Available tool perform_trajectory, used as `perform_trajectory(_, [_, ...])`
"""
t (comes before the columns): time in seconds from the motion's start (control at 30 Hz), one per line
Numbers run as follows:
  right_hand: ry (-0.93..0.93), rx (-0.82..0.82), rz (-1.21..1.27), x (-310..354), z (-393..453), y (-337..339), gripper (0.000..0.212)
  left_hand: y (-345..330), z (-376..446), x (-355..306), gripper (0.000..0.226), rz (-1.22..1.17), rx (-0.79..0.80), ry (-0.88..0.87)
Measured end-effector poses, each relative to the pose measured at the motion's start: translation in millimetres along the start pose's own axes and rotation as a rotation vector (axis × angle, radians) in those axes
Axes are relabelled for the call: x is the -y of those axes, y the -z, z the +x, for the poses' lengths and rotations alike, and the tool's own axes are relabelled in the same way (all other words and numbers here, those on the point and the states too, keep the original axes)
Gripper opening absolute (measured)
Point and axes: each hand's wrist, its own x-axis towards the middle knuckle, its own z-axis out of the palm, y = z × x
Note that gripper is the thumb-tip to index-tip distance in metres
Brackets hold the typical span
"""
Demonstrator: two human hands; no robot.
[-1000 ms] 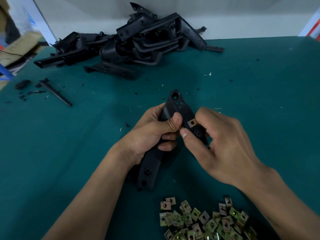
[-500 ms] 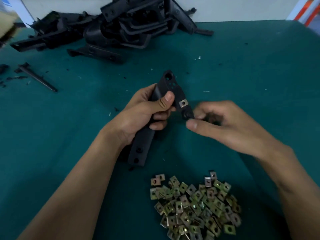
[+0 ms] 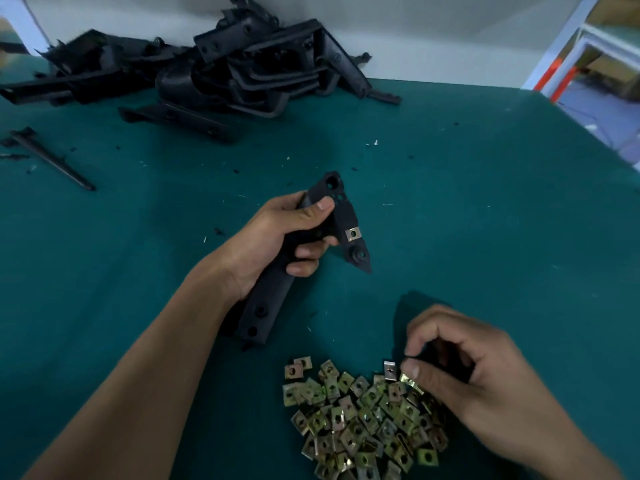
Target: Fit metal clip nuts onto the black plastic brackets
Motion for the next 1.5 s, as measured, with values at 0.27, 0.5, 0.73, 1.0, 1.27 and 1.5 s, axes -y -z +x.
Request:
perform_trajectory(0.27, [-0.146,-0.297,0.875,-14,44,10,0.005,2,1,1,0.024,-0.027,0.014,0.015])
perform_trajectory(0.5, [-0.168,-0.237,1.228,5,132,-14,0.008,0,1,1,0.026,-0.045,0.007,0.020])
perform_trajectory(0.73, [-0.072,-0.060,1.292,13,147,-35,0.005,1,3,1,0.028,-0.024,0.035,0.024])
perform_trajectory(1.0, [-0.011,-0.133,1.111,8,147,-19,0.015,3,3,2,0.030,-0.011,0.033,0.034])
perform_trajectory(1.27, [0.017,-0.193,1.059,13,143,-16,0.017,1,3,1,0.051,0.003,-0.017,0.031])
perform_trajectory(1.5, [0.010,-0.257,1.046,18,141,-18,0.018,2,1,2,0.036,-0.003,0.005,0.015])
